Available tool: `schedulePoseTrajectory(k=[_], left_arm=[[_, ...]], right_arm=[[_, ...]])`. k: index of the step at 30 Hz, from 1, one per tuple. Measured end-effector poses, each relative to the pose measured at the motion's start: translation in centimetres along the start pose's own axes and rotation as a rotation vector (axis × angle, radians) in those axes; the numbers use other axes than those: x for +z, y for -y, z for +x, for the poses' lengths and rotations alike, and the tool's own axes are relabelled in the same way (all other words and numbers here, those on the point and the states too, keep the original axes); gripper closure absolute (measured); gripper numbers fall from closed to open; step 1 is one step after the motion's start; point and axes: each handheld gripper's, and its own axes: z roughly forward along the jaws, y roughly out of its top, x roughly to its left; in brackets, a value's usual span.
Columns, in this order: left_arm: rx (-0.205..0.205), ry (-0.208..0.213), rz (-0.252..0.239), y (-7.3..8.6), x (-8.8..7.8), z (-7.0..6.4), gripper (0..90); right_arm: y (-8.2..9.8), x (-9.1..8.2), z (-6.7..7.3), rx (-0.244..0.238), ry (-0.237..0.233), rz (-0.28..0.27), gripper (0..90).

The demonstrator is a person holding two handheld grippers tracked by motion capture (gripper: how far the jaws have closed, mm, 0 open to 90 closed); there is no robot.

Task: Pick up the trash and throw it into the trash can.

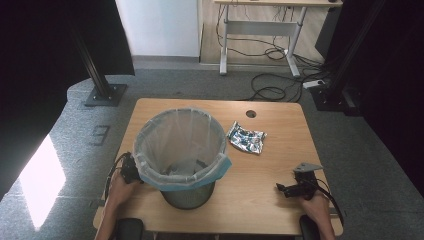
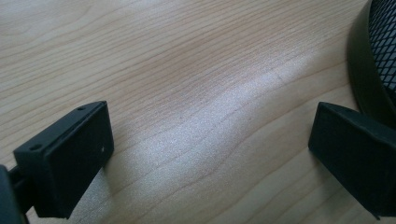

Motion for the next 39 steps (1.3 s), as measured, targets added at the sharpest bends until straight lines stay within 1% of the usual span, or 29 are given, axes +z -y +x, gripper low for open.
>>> schedulePoseTrajectory(k=[16, 21, 22, 23, 24, 26, 29, 30, 32, 34, 35, 39], left_arm=[[0.001, 0.001, 0.000, 0.0, 0.0, 0.0, 0.0], [0.002, -0.001, -0.001, 0.0, 0.0, 0.0, 0.0], [0.001, -0.001, -0.001, 0.0, 0.0, 0.0, 0.0], [0.001, -0.001, -0.001, 0.0, 0.0, 0.0, 0.0], [0.002, -0.001, -0.001, 0.0, 0.0, 0.0, 0.0], [0.001, -0.001, -0.001, 0.0, 0.0, 0.0, 0.0], [0.000, -0.001, -0.001, 0.0, 0.0, 0.0, 0.0], [0.000, -0.002, -0.001, 0.0, 0.0, 0.0, 0.0], [0.001, -0.002, -0.001, 0.0, 0.0, 0.0, 0.0], [0.001, -0.002, -0.001, 0.0, 0.0, 0.0, 0.0], [0.001, -0.002, -0.001, 0.0, 0.0, 0.0, 0.0], [0.000, -0.002, -0.001, 0.0, 0.0, 0.0, 0.0]], right_arm=[[-0.3, 0.3, 0.2, -0.012, -0.011, 0.000, 0.0], [-0.5, 0.2, 0.2, -0.011, -0.013, 0.016, 0.0], [-0.6, 0.3, 0.2, -0.011, -0.007, 0.025, 0.0], [-0.7, 0.2, 0.1, -0.018, -0.008, 0.021, 0.0], [-0.8, 0.2, 0.1, -0.013, -0.006, 0.015, 0.0], [-1.2, 0.1, 0.1, -0.006, -0.001, 0.020, 0.0], [-1.9, 0.0, 0.1, -0.010, 0.004, 0.020, 0.0], [-2.0, 0.0, 0.0, -0.010, -0.002, 0.013, 0.0], [-2.5, 0.1, -0.1, 0.004, -0.013, 0.030, 0.0], [-3.1, 0.2, 0.0, -0.006, -0.014, 0.043, 0.0], [-3.3, 0.3, 0.1, -0.012, -0.012, 0.039, 0.0], [-4.4, 0.7, 0.2, -0.007, -0.025, 0.035, 0.0]])
